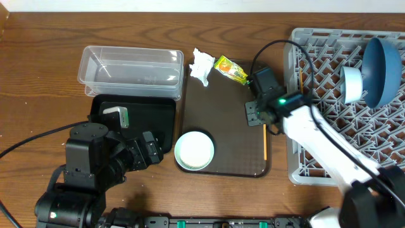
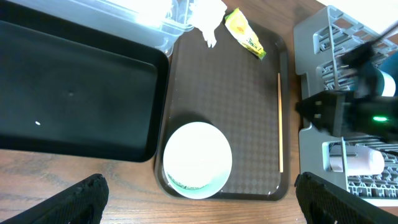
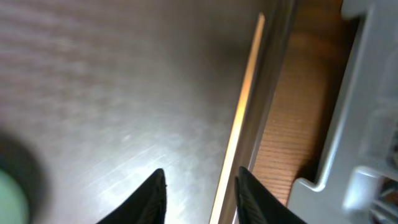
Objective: Sort waste into correct bins and load items into the dishwasher rack
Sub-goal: 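Reach right gripper to the chopsticks on the brown tray and grasp them, then carry the chopsticks to the dish rack and drop them in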
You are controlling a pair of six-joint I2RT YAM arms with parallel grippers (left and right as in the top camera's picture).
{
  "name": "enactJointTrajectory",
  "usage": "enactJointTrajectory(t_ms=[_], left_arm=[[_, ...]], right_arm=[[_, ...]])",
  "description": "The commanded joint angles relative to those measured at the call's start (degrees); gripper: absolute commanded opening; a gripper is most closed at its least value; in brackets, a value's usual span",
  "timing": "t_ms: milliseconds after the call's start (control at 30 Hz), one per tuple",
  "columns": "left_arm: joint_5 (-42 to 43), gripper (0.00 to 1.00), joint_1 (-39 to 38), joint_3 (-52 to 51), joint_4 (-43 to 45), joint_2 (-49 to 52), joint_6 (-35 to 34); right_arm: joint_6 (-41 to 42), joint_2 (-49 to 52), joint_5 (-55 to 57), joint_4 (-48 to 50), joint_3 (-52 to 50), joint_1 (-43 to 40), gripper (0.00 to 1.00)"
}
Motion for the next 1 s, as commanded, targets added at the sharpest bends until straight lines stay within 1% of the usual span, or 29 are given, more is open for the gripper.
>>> enactJointTrajectory(t_ms=[0, 67, 233, 267, 333, 433, 533, 700, 833, 967], left_arm=[[-0.3, 0.98, 0.0, 0.8, 0.0, -0.1, 0.2], [-0.3, 0.98, 0.0, 0.8, 0.0, -0.1, 0.2], [-0.3, 0.98, 0.0, 0.8, 0.0, -0.1, 0.2], [-0.3, 0.98, 0.0, 0.8, 0.0, -0.1, 0.2], [-0.3, 0.98, 0.0, 0.8, 0.0, -0.1, 0.2], [-0.3, 0.98, 0.0, 0.8, 0.0, -0.1, 0.2], [-0.3, 0.98, 0.0, 0.8, 0.0, -0.1, 0.2], [-0.3, 0.98, 0.0, 0.9, 0.0, -0.1, 0.2], [-0.3, 0.98, 0.0, 0.9, 0.0, -0.1, 0.2], [-0.3, 0.98, 0.0, 0.8, 0.0, -0.1, 0.2]], right_arm=[[6.6, 5.2, 7.2, 1.1, -1.3, 0.3, 0.32], [7.3, 8.3, 9.0, 2.7, -1.3, 0.3, 0.32], [8.0, 15.0, 8.7, 4.8, -1.3, 0.1, 0.31], [8.0, 16.0, 8.4, 4.9, -1.3, 0.0, 0.28], [7.8, 17.5, 6.7, 4.8, -1.3, 0.1, 0.16], [7.8, 18.2, 3.8, 4.4, -1.3, 0.1, 0.01], [7.8, 17.1, 2.8, 4.4, -1.2, 0.2, 0.01], [4.5, 11.0, 2.4, 3.7, -0.9, -0.2, 0.01], [2.5, 0.9, 2.1, 3.8, -0.9, -1.5, 0.01], [-0.9, -9.7, 5.2, 4.0, -0.9, -6.2, 0.01]])
